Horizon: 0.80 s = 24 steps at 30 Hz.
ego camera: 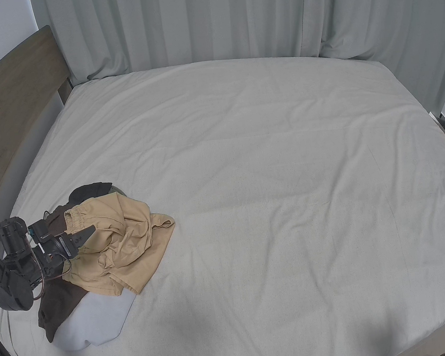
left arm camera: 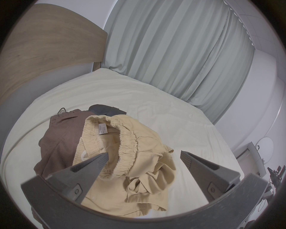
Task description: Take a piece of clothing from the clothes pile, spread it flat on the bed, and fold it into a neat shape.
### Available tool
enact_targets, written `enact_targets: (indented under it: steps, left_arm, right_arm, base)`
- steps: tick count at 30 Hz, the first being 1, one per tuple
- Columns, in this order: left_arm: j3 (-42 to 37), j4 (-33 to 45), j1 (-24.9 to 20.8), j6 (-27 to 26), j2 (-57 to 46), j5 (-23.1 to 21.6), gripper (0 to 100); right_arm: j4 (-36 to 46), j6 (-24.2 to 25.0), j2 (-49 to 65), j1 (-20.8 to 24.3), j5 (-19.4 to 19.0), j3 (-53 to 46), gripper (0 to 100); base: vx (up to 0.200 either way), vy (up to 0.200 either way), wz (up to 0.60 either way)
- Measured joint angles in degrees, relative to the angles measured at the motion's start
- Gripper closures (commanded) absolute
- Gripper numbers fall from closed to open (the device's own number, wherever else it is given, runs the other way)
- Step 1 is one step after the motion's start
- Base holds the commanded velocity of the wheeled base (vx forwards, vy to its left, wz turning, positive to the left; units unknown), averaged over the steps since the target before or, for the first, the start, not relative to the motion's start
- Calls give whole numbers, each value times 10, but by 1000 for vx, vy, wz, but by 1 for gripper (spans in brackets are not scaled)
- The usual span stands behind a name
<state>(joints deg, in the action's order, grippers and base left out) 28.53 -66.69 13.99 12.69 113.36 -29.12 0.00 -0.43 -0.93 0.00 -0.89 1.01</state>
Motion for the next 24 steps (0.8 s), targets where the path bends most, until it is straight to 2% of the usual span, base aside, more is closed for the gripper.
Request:
enact_targets:
  steps: [5,11,12,24]
  left_arm:
    - [17,-3,-13,8,19,-1,0]
    - [27,-43,-25,34,38,-1,0]
    - [28,-50,-26,38,41,-1,100]
    - [12,-69,-29,40,59,-10,100]
  right_arm:
    - [0,0,0,0,0,0,0]
    - [0,1,0,0,0,0,0]
    - [0,1,0,0,0,0,0]
    - [0,1,0,1,0,0,0]
  base:
    - [0,0,0]
    - [0,0,0]
    - [0,0,0]
    - [0,0,0]
